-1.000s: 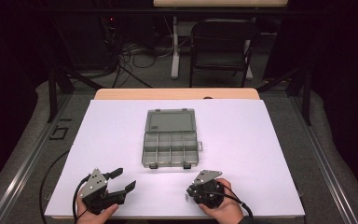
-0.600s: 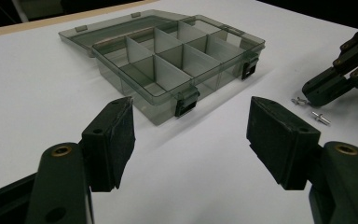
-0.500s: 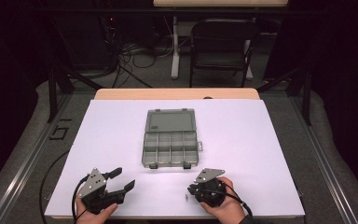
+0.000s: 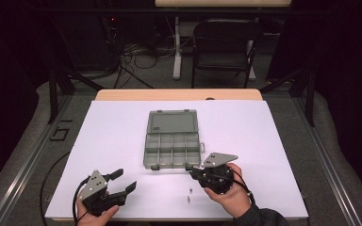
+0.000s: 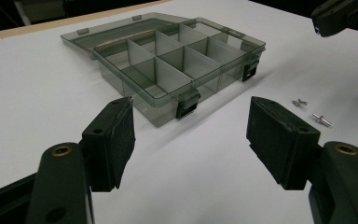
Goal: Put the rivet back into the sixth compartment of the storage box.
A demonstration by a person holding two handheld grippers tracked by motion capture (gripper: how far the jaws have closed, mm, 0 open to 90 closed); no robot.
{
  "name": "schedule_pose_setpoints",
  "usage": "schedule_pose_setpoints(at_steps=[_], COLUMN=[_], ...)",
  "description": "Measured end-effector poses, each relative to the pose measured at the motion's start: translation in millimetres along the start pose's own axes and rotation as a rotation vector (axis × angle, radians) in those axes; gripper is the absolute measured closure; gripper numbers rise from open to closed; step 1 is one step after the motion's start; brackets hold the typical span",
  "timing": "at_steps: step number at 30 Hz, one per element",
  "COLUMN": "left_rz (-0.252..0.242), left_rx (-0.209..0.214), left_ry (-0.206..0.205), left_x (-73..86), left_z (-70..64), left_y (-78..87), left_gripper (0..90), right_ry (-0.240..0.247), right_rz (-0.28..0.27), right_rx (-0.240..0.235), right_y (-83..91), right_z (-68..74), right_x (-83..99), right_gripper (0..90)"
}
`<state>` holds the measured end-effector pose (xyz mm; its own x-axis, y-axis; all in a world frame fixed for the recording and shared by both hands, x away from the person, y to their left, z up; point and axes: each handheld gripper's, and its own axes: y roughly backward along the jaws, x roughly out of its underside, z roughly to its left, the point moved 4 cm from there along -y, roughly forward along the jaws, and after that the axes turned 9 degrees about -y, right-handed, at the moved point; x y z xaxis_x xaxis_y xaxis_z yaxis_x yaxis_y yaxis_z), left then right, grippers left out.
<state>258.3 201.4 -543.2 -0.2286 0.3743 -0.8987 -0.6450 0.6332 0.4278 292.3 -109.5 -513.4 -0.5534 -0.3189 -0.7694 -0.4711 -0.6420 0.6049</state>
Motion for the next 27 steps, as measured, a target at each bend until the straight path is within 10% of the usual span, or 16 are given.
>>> schedule_pose_setpoints(at_steps=[27], left_rz=[-0.019], left_rx=[-0.006], left_ry=[-0.002], left_x=[-0.8], left_z=[0.8], left_y=[1.1], left_gripper=[31.2], right_ry=[0.04], right_rz=[-0.042], right_rx=[-0.004], right_y=[-38.9], right_z=[12.2], right_x=[-62.2], right_gripper=[83.2])
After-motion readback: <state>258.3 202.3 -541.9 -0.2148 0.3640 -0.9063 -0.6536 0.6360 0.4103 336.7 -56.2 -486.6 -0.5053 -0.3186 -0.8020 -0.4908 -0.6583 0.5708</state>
